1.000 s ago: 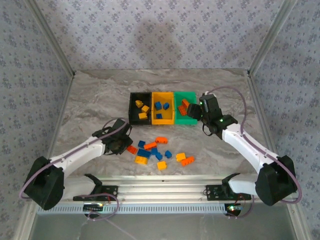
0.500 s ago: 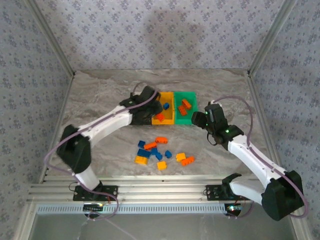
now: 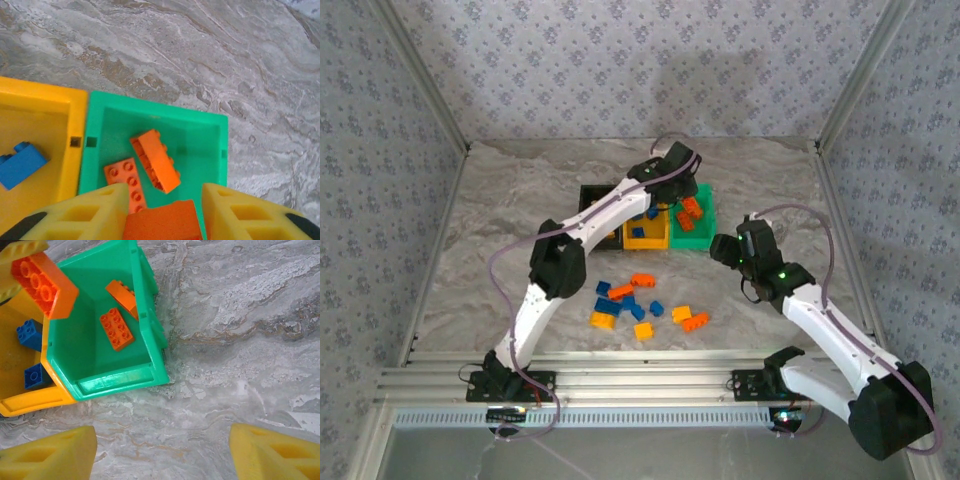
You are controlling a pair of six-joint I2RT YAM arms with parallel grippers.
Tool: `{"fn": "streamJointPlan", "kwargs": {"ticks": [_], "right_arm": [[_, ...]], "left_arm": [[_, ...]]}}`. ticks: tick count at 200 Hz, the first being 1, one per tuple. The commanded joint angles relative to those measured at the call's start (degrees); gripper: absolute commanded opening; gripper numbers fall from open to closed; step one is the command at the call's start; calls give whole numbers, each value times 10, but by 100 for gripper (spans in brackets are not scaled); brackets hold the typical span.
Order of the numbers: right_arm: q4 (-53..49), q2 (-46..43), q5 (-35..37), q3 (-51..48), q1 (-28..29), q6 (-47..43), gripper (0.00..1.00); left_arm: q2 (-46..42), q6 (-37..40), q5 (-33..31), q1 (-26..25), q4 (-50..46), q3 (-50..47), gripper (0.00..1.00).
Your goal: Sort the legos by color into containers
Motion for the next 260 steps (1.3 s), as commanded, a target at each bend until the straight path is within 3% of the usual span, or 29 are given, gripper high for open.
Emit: {"fn": "streamJointPlan", "kwargs": {"ticks": [1, 21, 57, 85, 98, 131, 181, 220, 260], "right_arm": [[-11, -11, 5, -5, -5, 6, 73], [-14, -17, 2, -6, -5, 5, 74], [-10, -20, -27, -10, -2, 1, 75], [-8, -7, -48, -11, 18, -6, 75], [-8, 3, -49, -11, 37, -8, 75], [-9, 38, -36, -21, 110, -6, 76], [-4, 112, -31, -31, 217, -4, 76], [-5, 164, -17, -31, 278, 6, 76], [-13, 200, 3, -30, 308, 13, 74]], "left_arm": [[32, 18, -5, -3, -63, 84, 54], [28, 27, 1, -4, -59, 103, 68], [-38, 36, 0, -5, -68, 82, 76], [-178, 53, 11, -13, 25, -95, 85], [-263, 57, 18, -18, 103, -226, 100], [-450, 55, 6, -23, 203, -502, 100], [-673, 56, -71, -21, 172, -774, 100], [-795, 7, -103, -17, 147, -924, 100], [-845, -20, -113, -12, 111, -972, 100]]}}
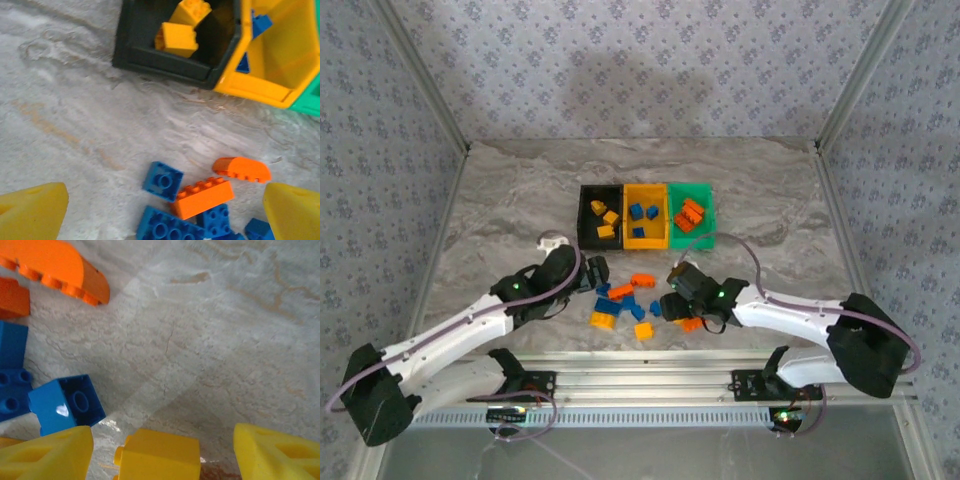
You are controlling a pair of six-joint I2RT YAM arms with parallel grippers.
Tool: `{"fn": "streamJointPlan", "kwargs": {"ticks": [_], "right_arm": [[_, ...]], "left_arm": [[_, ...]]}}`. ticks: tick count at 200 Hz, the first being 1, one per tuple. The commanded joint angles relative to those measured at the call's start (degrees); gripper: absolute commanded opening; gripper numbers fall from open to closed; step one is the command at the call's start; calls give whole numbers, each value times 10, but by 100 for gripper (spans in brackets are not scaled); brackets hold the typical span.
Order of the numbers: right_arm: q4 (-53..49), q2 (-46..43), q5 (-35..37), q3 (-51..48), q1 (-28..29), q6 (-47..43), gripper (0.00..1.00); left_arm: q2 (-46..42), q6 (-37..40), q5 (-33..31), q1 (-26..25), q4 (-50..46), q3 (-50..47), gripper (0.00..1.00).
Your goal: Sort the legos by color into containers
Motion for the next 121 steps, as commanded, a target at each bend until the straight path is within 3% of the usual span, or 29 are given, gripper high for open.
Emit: {"fn": "streamJointPlan", "kwargs": {"ticks": [1, 53, 95, 121], "right_arm": [[-14, 17, 26, -2, 13, 11, 74], [-10, 37, 26, -3, 26, 24, 62], [-8, 31, 28, 2, 31, 24, 43], [-20, 10, 39, 33, 31, 21, 37]], "left_arm": [[-23, -26, -25, 6, -24, -10, 100], [-55, -31, -41, 13, -46, -22, 100], [-82, -35, -43, 20, -45, -41, 100], [-91, -24, -42, 24, -57, -41, 100]]}}
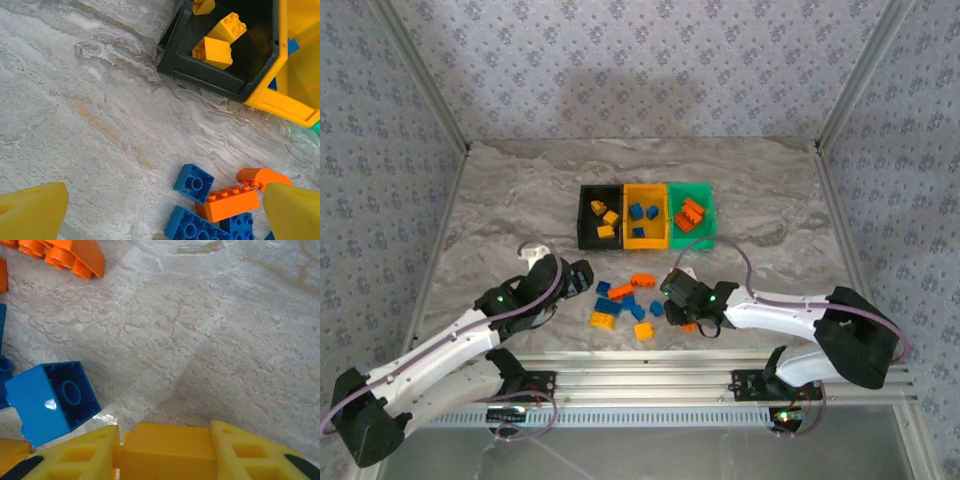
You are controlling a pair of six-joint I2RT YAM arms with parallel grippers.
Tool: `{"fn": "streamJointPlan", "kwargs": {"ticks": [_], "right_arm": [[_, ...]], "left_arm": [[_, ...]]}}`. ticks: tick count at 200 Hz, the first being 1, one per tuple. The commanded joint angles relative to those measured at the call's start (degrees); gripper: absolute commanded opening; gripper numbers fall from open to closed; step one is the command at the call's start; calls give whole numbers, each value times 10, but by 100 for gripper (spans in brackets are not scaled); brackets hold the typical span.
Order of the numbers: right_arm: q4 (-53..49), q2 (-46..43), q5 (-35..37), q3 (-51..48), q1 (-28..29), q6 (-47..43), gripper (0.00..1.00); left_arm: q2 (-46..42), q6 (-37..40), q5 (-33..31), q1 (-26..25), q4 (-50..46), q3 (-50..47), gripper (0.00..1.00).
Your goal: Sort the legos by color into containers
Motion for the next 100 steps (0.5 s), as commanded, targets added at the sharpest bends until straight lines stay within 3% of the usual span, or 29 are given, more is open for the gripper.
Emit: {"fn": "streamJointPlan", "kwargs": {"ticks": [1, 45, 100], "right_arm": [[-21, -21, 20, 33, 4, 0, 37], [-23, 17, -4, 171, -22, -80, 37], [-1, 241, -55, 443, -76, -138, 37]], "left_arm": [[-13, 5, -11, 6, -24, -1, 100], [-38, -1, -15, 10, -40, -23, 100], [-77, 19, -1, 12, -12, -62, 100]]}}
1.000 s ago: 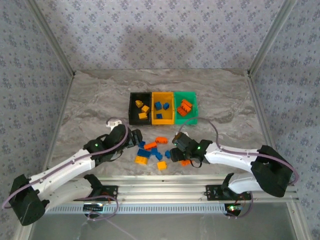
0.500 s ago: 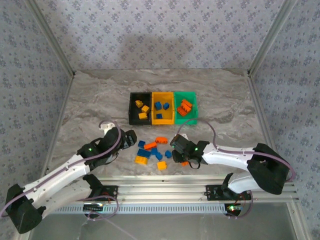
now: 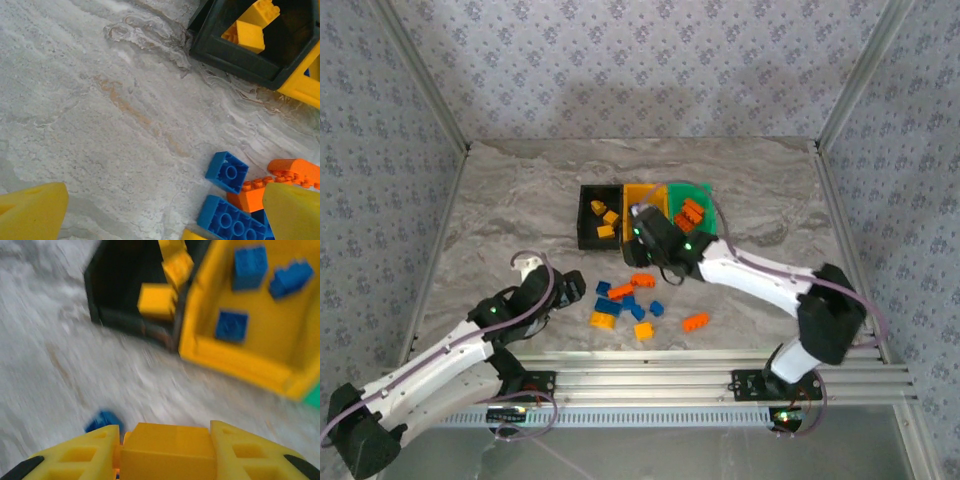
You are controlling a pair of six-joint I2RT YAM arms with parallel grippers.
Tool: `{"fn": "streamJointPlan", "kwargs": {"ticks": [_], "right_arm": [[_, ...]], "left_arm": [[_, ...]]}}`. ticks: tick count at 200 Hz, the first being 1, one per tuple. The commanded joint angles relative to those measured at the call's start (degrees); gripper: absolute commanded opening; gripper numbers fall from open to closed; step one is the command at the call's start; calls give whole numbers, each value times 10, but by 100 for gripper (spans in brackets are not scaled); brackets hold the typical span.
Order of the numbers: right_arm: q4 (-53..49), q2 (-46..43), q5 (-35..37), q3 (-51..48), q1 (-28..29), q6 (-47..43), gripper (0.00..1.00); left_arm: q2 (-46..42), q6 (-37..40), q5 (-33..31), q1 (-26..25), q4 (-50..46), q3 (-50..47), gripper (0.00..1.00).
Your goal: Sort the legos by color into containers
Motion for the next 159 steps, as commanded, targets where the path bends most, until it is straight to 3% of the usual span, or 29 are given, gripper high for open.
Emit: {"fn": "streamJointPlan", "kwargs": {"ticks": [1, 53, 84, 98, 124, 159], "right_arm": [[1, 90, -28, 100, -20, -39, 37], [-41, 283, -52, 340, -48, -40, 37], [-67, 349, -67, 424, -55, -28, 41], [-63, 361, -80, 442, -56, -28, 46], [-46, 350, -94, 448, -56, -25, 66], [-32, 291, -78, 410, -56, -18, 71]], "left_arm": [[-15, 17, 1, 5, 10, -5, 100], [-34, 37, 13, 6, -2, -5, 100], [-47, 47, 16, 8, -6, -5, 100], [-50, 53, 22, 8, -3, -5, 100], [-51, 69, 29, 10, 5, -5, 100], [-37, 95, 47, 15, 24, 1, 100]]}}
